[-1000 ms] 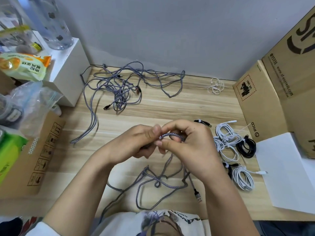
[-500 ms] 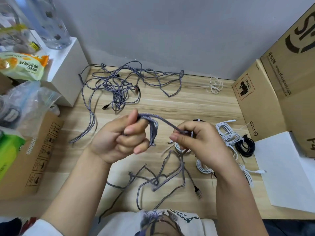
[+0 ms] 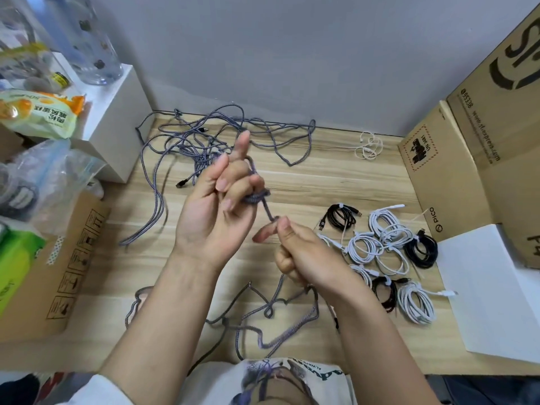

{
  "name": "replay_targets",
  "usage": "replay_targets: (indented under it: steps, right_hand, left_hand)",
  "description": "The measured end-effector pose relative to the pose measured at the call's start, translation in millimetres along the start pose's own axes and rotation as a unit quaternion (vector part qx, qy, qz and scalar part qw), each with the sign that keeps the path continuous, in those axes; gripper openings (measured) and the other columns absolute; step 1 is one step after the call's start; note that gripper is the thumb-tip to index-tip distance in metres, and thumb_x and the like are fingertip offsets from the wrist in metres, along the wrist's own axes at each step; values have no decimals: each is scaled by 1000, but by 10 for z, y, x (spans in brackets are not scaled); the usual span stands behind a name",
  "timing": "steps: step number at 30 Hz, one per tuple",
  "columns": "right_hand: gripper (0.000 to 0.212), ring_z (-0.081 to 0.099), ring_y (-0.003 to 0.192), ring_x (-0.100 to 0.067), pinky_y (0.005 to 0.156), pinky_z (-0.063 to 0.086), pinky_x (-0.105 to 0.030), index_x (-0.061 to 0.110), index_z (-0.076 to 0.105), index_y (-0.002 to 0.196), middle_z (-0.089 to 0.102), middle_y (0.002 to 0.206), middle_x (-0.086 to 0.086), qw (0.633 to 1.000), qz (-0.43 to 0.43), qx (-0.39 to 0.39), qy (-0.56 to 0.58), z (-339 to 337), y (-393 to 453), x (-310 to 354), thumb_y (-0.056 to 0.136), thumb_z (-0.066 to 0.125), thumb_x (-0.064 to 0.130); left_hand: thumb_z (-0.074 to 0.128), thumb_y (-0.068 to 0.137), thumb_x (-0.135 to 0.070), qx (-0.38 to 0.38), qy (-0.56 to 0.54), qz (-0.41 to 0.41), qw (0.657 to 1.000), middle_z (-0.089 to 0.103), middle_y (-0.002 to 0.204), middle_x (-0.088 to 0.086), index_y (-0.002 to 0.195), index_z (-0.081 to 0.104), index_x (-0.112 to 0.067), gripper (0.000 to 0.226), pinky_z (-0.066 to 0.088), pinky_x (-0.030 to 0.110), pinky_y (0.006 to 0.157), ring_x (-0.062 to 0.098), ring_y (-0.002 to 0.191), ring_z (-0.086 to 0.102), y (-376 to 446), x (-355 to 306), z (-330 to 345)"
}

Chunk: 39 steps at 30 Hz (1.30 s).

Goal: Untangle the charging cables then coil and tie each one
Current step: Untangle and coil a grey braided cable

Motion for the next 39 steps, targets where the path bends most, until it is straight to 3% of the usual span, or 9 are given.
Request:
replay_targets:
  steps: [7,12,16,20,25,28,32,35,39]
  right_hand:
    - [32,30,33,0,38,27,-13,17,51,68,38,36,12,994,12,46,-102,85,-138,63,98,45,26]
    - [28,51,41,-15,61,38,-34,14,50,68,42,37,9,996,17,84,-6,138,-230,106,96,51,17]
    - [23,60,49,-14,61,53,-31,11,51,78,43,52,9,992,-25,80,94,71,-271,251,81,63,-8]
    - [31,64,55,-14,55,56,-25,10,52,96,45,70,4,980,-31,115,159,150,-341,322,86,47,-19]
    - [18,28,35,-2,36,22,-11,12,60,98,51,63,8,989,-85,71,96,45,-329,426,97,44,3]
    - [21,26,36,-1,38,22,-10,12,64,86,47,53,8,991,-114,-8,69,-157,-316,499,94,46,4]
    - [19,35,38,0,43,26,-7,19,67,72,49,46,7,978,-157,-133,28,-475,-339,565,87,57,11]
    - [17,40,39,1,44,29,-7,16,64,67,47,41,11,966,-168,-191,46,-612,-350,572,82,59,18]
    - [25,42,39,1,44,30,-7,18,59,63,47,40,16,963,-175,-203,20,-613,-278,554,87,53,24]
  left_hand:
    - [40,89,-8,-113,158,188,963,68,71,-3,105,52,-4,20,51,17,69,2,41,44,63,-276,-235]
    - [44,89,-8,-148,420,236,864,73,78,-3,130,36,-1,42,42,21,67,8,48,52,22,-389,-250]
    - [44,91,-6,-141,507,227,819,73,84,-3,124,44,5,35,45,17,67,9,51,61,21,-454,-268]
    - [49,87,-17,-123,594,193,771,65,92,12,97,58,-20,14,49,20,65,13,59,64,34,-378,-265]
    - [51,82,-34,-106,671,43,733,46,48,-3,82,63,-19,19,31,13,40,5,38,39,76,-90,-425]
    - [40,89,-46,-40,676,-52,734,35,40,-7,57,57,-20,45,32,15,43,7,36,28,66,139,-366]
    - [57,70,-74,89,579,-214,782,31,39,-8,65,62,-21,53,43,22,54,10,38,22,-145,488,-271]
    - [78,62,-56,165,513,-250,804,38,44,1,67,60,-19,41,33,14,45,10,41,29,-276,570,-110]
    - [67,83,-38,222,380,-227,869,20,41,-4,73,61,-20,21,47,18,57,12,35,14,-293,620,117]
Point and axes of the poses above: each hand's wrist, its own y-axis towards the middle knuckle, its own z-axis out of the palm, x = y × z, the point moved 10 cm from there along y, towards the middle knuckle
